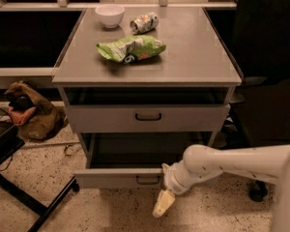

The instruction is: Open middle drawer

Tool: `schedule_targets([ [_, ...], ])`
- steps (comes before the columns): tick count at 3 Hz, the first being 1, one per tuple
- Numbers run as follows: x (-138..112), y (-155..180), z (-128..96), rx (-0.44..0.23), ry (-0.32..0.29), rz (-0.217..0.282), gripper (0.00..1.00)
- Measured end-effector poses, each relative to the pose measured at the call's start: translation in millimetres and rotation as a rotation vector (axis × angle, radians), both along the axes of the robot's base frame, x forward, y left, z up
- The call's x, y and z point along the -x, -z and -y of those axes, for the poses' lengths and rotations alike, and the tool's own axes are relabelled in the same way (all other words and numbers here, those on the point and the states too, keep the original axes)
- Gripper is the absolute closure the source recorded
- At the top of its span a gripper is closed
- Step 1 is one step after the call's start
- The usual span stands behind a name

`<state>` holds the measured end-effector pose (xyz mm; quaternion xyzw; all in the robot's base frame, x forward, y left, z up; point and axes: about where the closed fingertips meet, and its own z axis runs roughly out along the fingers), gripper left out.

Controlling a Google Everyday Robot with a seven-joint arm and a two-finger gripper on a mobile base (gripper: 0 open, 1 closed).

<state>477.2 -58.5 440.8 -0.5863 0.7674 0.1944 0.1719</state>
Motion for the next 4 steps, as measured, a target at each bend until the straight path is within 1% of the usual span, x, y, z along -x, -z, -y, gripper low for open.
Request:
schedule_targets([
  [1,50,-1,9,-0.005,0.033,-0.038,0.00],
  [2,50,-1,9,-0.005,0.033,-0.038,0.00],
  [3,49,-5,8,-0.003,0.038,-0.017,0.00],
  [4,43,-30,1,0.028,0.042,0.074,0.00],
])
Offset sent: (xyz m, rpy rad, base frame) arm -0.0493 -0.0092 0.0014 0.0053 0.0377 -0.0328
